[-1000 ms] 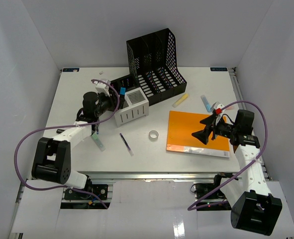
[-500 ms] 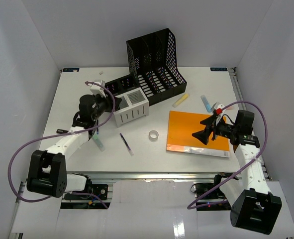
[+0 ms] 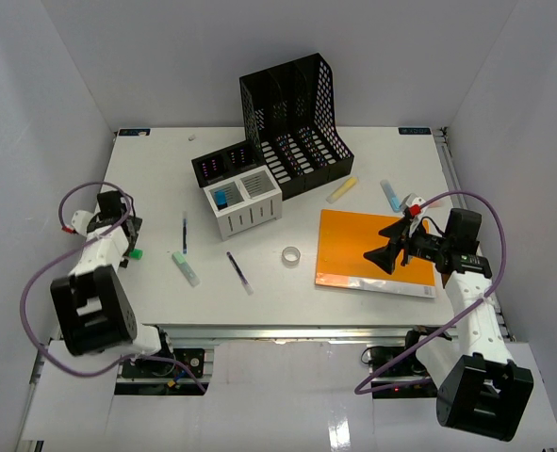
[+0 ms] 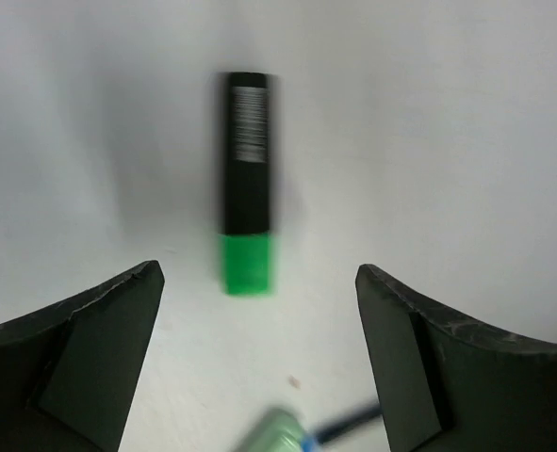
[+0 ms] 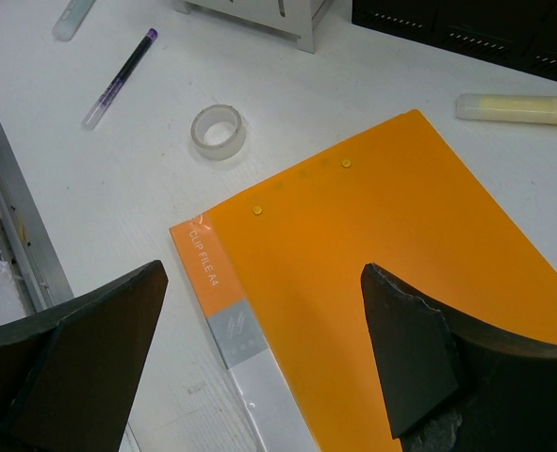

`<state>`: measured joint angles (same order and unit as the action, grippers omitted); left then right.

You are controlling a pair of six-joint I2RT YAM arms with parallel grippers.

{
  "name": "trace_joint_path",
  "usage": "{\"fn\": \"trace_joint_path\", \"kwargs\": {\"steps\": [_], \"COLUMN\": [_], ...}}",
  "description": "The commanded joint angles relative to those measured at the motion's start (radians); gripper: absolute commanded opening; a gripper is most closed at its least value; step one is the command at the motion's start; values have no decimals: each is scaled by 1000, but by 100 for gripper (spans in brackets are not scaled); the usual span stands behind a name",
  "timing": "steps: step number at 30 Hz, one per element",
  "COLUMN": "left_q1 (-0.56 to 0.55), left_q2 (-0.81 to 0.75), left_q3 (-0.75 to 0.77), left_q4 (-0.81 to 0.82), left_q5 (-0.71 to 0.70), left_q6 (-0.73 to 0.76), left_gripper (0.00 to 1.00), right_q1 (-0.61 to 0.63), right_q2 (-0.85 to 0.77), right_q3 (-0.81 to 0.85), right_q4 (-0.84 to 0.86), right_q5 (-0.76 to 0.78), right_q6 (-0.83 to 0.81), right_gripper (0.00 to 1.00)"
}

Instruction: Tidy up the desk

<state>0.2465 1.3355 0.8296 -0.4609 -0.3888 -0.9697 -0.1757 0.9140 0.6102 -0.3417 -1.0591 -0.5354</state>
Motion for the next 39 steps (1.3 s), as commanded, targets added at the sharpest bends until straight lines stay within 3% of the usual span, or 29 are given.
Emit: {"fn": "trace_joint_path", "kwargs": {"steps": [1, 7, 15, 29, 35, 39], "left_q1": [123, 149, 155, 155, 155, 156], "left_q2": [179, 232, 335, 329, 191, 71], "left_q3": [37, 73, 134, 127, 88, 49], "left_q4": [-232, -124, -123, -106, -153, -173], "left_q5": [-50, 0, 14, 54, 26, -107], "left_q6": [-138, -74, -25, -1, -39, -102], "left_gripper": [94, 89, 88, 87, 85, 85], "right_q1": [-4, -7, -8, -7, -7, -8], "right_q2": [20, 39, 43, 42, 40, 39], "right_q3": [-3, -6, -9, -8, -7, -4], "right_q4": [5, 5, 4, 4, 4, 3], "right_q5": [-19, -17, -19, -22, -29, -40], "right_q6": [-13, -19, -23, -23, -23, -21], "right_gripper": [90, 90, 90, 90, 90, 90]}}
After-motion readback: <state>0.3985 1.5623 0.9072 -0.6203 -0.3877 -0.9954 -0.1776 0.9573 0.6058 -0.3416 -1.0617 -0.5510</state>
